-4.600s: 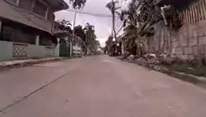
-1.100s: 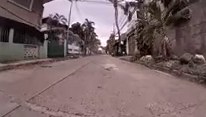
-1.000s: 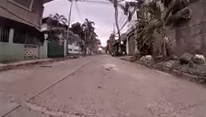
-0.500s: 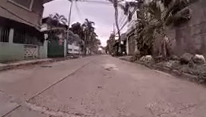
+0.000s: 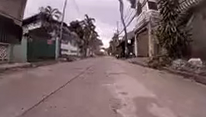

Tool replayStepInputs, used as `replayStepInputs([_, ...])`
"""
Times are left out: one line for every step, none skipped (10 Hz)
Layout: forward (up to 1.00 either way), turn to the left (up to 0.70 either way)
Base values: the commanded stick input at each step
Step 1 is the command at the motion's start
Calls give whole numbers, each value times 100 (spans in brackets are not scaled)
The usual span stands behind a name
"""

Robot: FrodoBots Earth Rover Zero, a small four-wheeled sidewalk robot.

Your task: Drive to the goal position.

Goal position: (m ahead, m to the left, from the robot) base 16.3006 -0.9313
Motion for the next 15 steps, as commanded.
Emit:
replayStepInputs([100, 4])
replayStepInputs([100, 4])
replayStepInputs([100, 4])
replayStepInputs([100, 4])
replayStepInputs([100, 4])
replayStepInputs([100, 4])
replayStepInputs([100, 4])
replayStepInputs([100, 4])
replayStepInputs([100, 4])
replayStepInputs([100, 4])
replayStepInputs([100, 4])
replayStepInputs([100, 4])
replayStepInputs([100, 4])
replayStepInputs([100, 4])
replayStepInputs([100, 4])
